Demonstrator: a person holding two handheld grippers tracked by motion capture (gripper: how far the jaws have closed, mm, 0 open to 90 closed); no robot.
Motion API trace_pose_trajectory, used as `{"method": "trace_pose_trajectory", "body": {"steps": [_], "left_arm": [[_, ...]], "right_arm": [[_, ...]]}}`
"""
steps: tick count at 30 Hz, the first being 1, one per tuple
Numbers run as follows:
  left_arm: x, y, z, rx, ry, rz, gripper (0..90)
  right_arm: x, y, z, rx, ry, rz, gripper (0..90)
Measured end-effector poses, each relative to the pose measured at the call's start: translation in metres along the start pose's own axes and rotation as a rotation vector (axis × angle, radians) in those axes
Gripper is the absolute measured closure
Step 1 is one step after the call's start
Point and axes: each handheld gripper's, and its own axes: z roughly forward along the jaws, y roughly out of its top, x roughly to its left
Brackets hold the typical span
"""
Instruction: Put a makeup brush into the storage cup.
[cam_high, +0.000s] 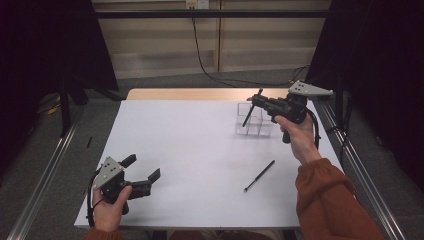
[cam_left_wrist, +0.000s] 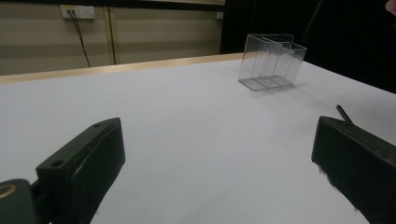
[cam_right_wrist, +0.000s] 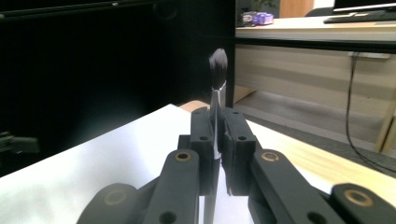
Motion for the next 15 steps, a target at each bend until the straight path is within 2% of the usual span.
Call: {"method": "trace_pose_trajectory", "body": {"steps": [9,15], "left_arm": [[-0.001,0.000,0.001,0.008,-0.011,0.008,3.3],[-0.001,0.000,0.002,0.012,-0.020,0.015,3.1]], "right_arm": [[-0.013,0.014,0.011,0.004,-0.045,-0.019,83.8],[-0.026,0.016,0.018,0.010,-0.090,-0.008,83.8]]}}
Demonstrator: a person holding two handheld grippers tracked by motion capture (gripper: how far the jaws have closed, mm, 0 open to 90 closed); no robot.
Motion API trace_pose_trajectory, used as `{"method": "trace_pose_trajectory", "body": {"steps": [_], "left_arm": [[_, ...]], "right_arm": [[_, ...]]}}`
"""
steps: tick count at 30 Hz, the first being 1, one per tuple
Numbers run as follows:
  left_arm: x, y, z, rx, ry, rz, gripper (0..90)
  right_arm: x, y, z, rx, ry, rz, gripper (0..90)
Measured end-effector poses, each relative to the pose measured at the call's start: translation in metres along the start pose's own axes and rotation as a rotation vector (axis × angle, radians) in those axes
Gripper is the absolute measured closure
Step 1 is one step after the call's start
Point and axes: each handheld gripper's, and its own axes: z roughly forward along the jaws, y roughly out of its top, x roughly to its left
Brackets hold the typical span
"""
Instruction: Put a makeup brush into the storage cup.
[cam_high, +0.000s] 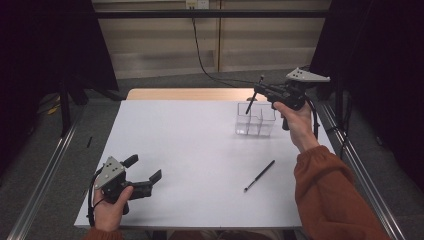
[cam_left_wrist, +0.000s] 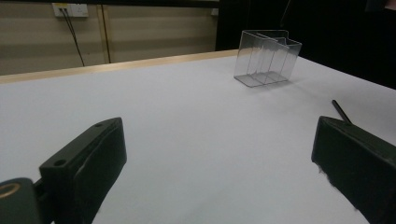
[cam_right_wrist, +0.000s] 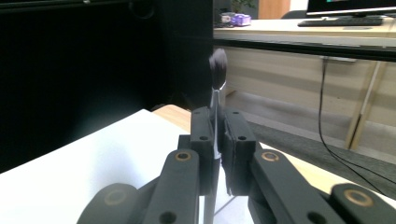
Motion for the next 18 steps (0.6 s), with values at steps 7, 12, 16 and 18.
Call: {"method": "trace_pose_trajectory", "body": {"steps": [7,12,16,18], "left_arm": [[0.002,0.000,-0.001,-0.006,0.018,-0.009,2.7],[0.000,0.000,-0.001,-0.003,0.013,-0.004,2.7],[0.001,0.000,-0.001,-0.003,0.017,-0.005,2.7],[0.001,0.000,-0.001,-0.003,0.016,-0.002,2.7]], "right_arm": [[-0.006,-0.003,0.013,0.018,-0.043,-0.017,83.8],[-0.013,-0.007,0.019,0.042,-0.061,-0.009,83.8],[-0.014,-0.011,0.022,0.057,-0.063,-0.005,83.8],[-0.015,-0.013,0.023,0.065,-0.065,-0.004,83.8]]}}
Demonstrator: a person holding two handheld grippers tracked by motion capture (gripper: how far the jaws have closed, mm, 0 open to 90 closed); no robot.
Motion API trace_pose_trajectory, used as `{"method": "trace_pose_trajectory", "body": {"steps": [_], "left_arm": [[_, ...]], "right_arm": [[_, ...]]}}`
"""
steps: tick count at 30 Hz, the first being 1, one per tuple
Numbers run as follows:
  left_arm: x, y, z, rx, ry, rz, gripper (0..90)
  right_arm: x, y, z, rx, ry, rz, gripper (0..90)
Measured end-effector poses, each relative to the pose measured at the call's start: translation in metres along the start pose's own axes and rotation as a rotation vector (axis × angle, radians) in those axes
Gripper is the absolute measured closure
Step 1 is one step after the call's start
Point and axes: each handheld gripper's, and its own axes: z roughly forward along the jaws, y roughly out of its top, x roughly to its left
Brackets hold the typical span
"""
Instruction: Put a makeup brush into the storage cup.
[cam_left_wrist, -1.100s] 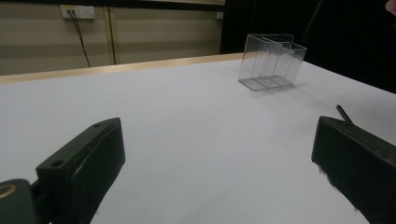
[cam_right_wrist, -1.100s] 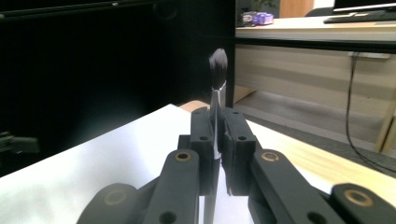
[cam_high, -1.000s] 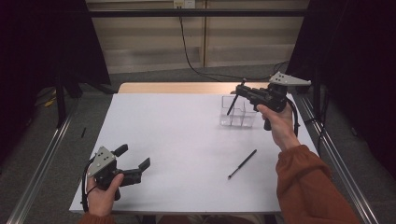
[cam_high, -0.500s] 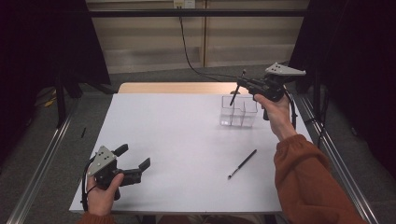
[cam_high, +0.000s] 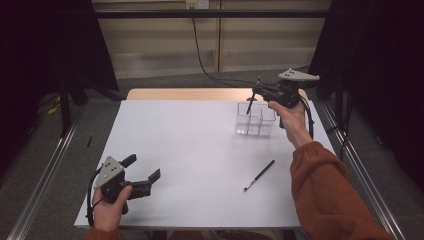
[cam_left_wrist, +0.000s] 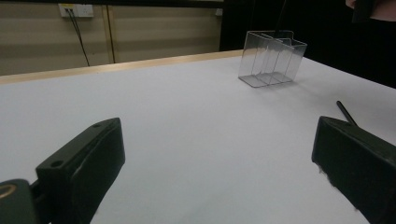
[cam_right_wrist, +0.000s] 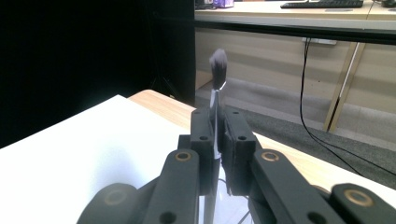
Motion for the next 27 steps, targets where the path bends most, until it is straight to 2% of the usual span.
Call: {"method": "trace_pose_trajectory", "body": {"steps": [7,17,22,27], "left_arm": [[0.000,0.000,0.001,0.005,-0.001,-0.001,2.7],[0.000,0.000,-0.001,0.003,0.002,-0.001,2.7],[0.000,0.000,0.000,0.003,0.002,0.002,2.7],[0.000,0.000,0.000,0.006,0.003,0.002,2.7]], "right_arm": [[0.001,-0.009,0.005,0.024,0.005,0.000,83.8],[0.002,-0.014,0.007,0.026,0.004,0.003,83.8],[0.001,-0.025,0.009,0.043,0.004,0.017,83.8],[0.000,-0.027,0.010,0.050,0.001,0.016,83.8]]}}
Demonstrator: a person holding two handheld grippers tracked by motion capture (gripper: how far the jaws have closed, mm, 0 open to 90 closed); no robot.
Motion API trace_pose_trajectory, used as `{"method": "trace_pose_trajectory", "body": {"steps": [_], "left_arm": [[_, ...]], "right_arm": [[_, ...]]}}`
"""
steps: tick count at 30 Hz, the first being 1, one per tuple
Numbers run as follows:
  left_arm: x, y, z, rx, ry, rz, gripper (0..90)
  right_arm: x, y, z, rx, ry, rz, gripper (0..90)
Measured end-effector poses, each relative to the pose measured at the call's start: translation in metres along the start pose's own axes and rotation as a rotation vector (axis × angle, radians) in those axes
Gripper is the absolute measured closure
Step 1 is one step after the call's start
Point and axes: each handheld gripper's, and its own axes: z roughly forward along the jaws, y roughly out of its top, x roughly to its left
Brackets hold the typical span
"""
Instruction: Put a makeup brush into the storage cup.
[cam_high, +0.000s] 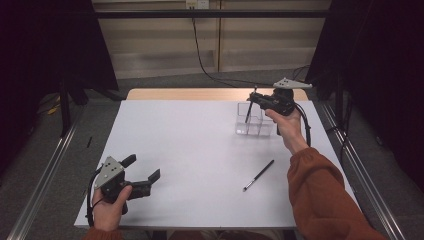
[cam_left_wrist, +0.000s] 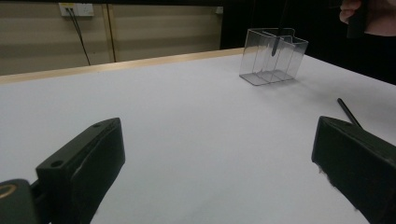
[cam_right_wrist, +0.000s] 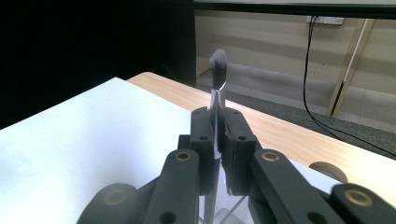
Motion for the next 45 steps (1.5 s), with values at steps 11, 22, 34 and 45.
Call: {"method": "trace_pose_trajectory", "body": {"steps": [11,22,34,45], "left_arm": [[0.001,0.000,0.000,0.010,-0.001,0.003,2.8],[0.001,-0.001,0.000,0.006,-0.002,0.004,2.8],[0.001,-0.001,0.000,0.009,-0.004,0.007,2.8],[0.002,0.000,0.000,0.005,-0.001,0.006,2.8]], "right_arm": [[-0.001,-0.008,0.003,0.009,-0.001,-0.001,83.7],[0.000,-0.015,0.004,0.009,0.003,0.007,73.2],[-0.003,-0.025,-0.004,0.001,-0.021,0.030,33.5],[0.003,-0.030,-0.012,-0.021,-0.035,0.019,6.2]]}}
